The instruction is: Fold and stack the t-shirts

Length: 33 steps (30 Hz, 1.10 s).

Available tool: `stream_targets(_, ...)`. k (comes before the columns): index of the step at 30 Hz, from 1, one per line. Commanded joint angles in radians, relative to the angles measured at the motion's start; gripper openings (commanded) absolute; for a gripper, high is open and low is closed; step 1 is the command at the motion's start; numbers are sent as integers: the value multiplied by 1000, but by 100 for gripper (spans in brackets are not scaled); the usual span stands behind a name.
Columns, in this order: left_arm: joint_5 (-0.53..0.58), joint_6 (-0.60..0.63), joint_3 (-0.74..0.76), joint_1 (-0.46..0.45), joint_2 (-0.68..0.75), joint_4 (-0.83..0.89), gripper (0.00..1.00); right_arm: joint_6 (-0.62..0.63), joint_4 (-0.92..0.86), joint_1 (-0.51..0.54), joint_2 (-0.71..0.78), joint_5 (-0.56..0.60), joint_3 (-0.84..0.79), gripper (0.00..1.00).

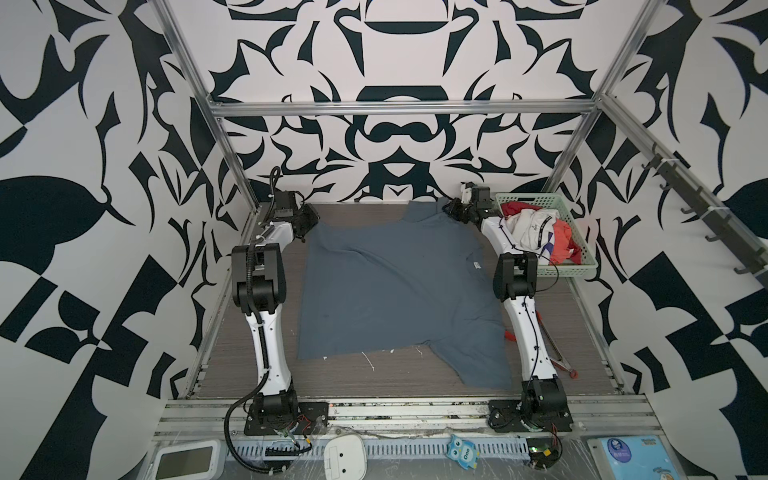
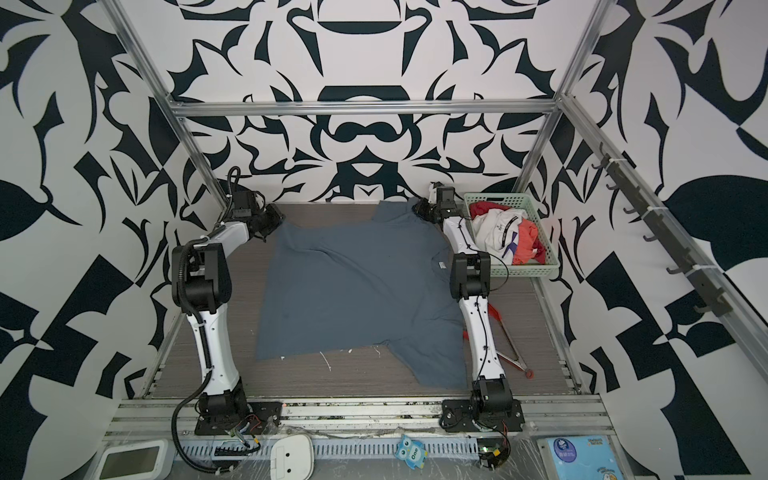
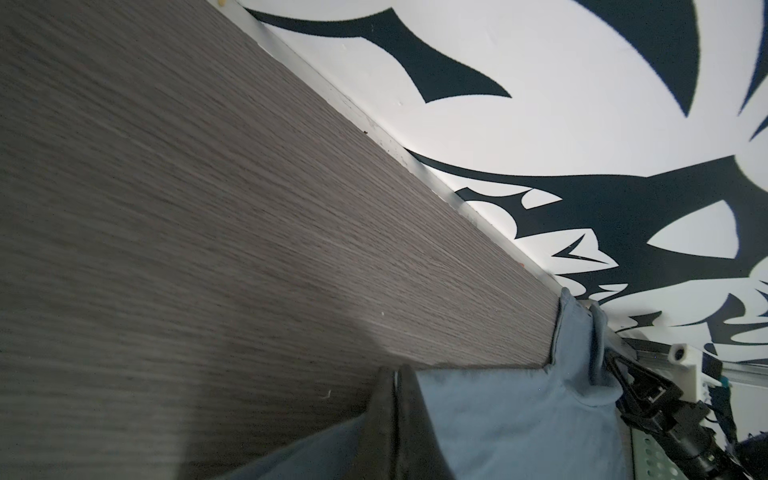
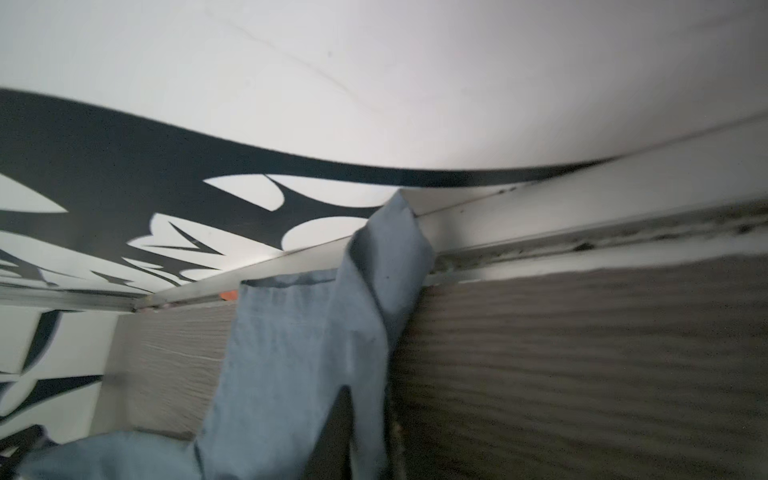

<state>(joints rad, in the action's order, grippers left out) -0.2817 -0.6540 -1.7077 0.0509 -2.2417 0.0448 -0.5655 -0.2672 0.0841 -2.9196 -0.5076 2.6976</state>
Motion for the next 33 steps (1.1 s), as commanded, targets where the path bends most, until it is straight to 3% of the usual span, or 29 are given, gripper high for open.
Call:
stream_targets(1, -8, -9, 22, -2, 10, -23, 0, 0, 77, 26, 97, 3, -22, 0)
stream_targets(8, 2, -6, -24, 1, -19, -20, 0, 103, 113, 19, 227, 136, -71, 0)
stream_targets(14, 13, -15, -99, 17, -38, -14, 0, 263, 8, 6, 316, 223, -103, 0)
stream_targets(21, -24, -34, -135, 35, -40, -26, 0, 357, -63, -29, 421, 236, -256, 0)
stream_targets(26, -41, -29, -29, 35, 28, -70, 0, 453, -109, -28, 525, 272, -401, 0)
stream_targets(33, -33, 6, 204, 34, 179, -106, 0, 520, -8, -28, 757, 332, -777, 0)
